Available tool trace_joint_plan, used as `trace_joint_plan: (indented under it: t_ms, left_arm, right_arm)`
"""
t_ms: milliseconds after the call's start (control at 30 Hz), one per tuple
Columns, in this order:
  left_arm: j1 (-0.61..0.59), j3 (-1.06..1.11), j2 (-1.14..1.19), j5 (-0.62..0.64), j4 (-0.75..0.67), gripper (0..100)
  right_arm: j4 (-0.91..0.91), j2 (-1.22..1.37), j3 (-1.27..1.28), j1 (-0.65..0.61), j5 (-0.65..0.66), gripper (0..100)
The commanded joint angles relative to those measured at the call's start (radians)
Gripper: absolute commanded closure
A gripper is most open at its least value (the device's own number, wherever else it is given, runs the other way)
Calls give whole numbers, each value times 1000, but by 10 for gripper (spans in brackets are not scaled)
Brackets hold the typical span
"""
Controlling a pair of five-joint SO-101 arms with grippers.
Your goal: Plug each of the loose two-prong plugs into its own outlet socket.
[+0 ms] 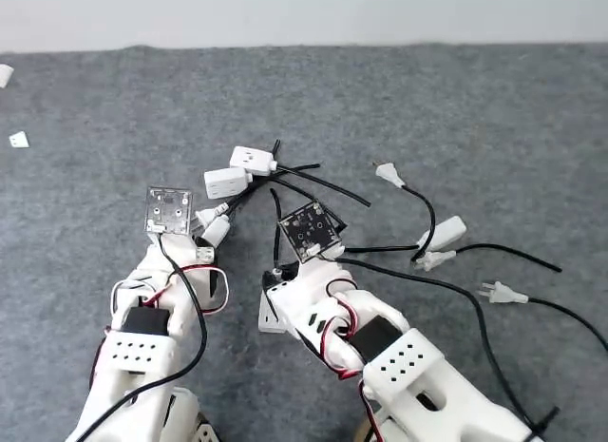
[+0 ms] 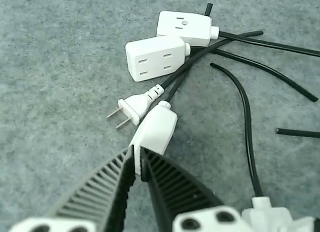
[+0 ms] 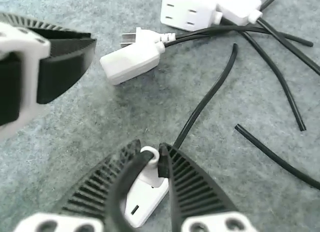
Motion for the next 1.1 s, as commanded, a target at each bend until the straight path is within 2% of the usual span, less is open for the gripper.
trace_joint_plan:
  t_ms: [0, 200, 333, 633, 767, 867, 1067]
  left_arm:
    - [0, -13, -12, 8, -28, 987]
    - [0, -13, -12, 8, -26, 987]
    - [0, -13, -12, 8, -25, 987]
    - [0, -8, -17, 8, -25, 987]
    - [0, -8, -17, 8, -25, 987]
    - [0, -8, -17, 8, -25, 987]
    - [0, -8, -18, 8, -25, 987]
  right_arm:
    - [-19, 4, -5, 15, -6, 991]
    - [-76, 133, -25, 12, -6, 991]
    - [-48, 220, -89, 10, -6, 991]
    - [4, 231, -101, 7, 40, 991]
    - [53, 173, -87, 7, 66, 991]
    - [70, 97, -29, -19, 180, 991]
    - [97, -127, 104, -56, 239, 991]
